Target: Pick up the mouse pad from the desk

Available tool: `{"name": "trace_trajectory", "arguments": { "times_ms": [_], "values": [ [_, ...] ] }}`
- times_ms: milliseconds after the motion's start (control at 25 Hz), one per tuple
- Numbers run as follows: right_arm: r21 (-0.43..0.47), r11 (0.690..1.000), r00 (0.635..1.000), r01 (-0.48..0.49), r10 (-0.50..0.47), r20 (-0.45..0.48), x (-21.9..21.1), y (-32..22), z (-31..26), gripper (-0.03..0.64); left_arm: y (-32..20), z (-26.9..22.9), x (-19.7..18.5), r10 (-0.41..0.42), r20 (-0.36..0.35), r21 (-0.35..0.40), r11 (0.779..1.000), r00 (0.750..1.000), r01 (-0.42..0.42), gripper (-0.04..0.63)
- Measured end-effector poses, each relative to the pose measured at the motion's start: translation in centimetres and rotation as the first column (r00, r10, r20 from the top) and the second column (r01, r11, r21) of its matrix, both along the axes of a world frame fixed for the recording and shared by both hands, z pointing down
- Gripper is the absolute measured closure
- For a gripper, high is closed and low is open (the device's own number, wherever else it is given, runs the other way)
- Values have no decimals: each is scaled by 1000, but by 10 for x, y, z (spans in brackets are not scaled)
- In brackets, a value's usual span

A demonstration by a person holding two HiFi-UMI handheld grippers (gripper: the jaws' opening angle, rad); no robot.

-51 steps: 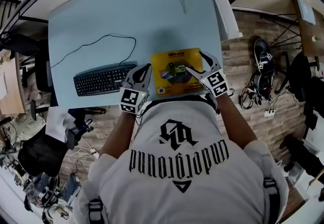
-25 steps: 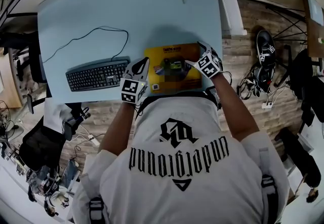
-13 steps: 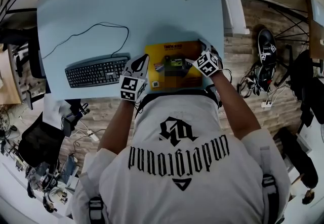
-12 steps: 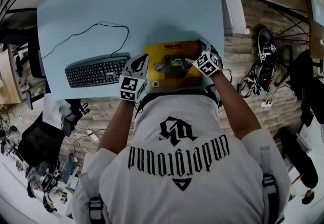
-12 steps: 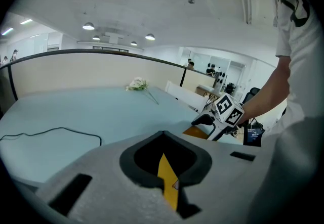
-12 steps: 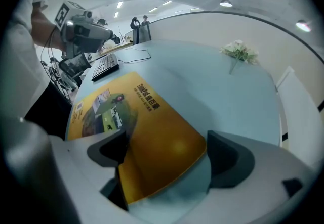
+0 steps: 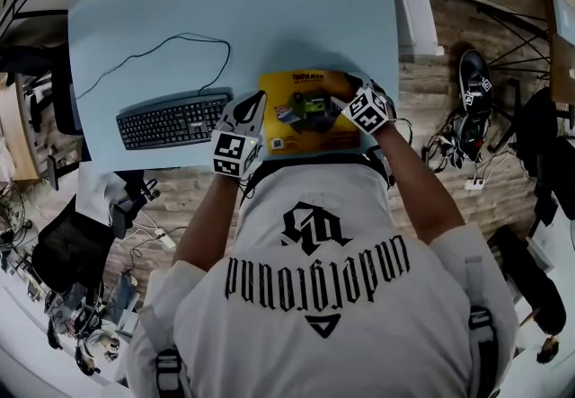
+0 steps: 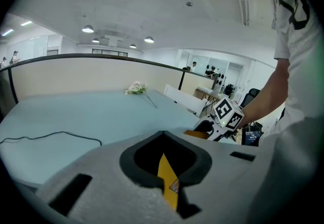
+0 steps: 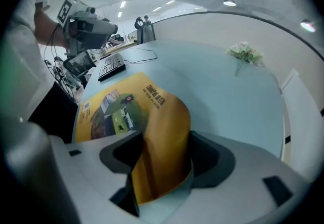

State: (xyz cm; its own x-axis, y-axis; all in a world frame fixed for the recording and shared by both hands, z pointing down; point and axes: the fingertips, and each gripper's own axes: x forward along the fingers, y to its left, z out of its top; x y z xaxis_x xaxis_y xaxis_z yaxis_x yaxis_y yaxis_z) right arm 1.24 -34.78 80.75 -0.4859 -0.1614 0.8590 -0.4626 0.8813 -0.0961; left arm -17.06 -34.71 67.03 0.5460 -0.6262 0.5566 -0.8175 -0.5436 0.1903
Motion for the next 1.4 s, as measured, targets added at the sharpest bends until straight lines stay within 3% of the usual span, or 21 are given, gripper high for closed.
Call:
{"name": "trace_trajectory", "arguments": {
  "times_ms": [240,280,720,960,1400],
  "values": [
    [-33,997,997,75,-75,14,-18,30,-1,567,10,-6,-6,-13,-6,1,1000,1000,13,588],
    [-32,997,997,73,-73,12,-20,32,-1,586,12,-6,-8,-13,-7,3,1000,1000,13,588],
    [-5,1000,1000,0,0,-6,-22,36,-15,592,38,-21,-22,-15,-19,31,999,1000,15,588],
    [-21,992,990,-127,128,55,-25,46,-30,592,56,-30,-33,-13,-42,53,999,999,15,588],
    [-14,975,964,-224,223,146,-32,74,-67,592,85,-54,-50,2,-59,111,994,998,4,588]
  ]
}}
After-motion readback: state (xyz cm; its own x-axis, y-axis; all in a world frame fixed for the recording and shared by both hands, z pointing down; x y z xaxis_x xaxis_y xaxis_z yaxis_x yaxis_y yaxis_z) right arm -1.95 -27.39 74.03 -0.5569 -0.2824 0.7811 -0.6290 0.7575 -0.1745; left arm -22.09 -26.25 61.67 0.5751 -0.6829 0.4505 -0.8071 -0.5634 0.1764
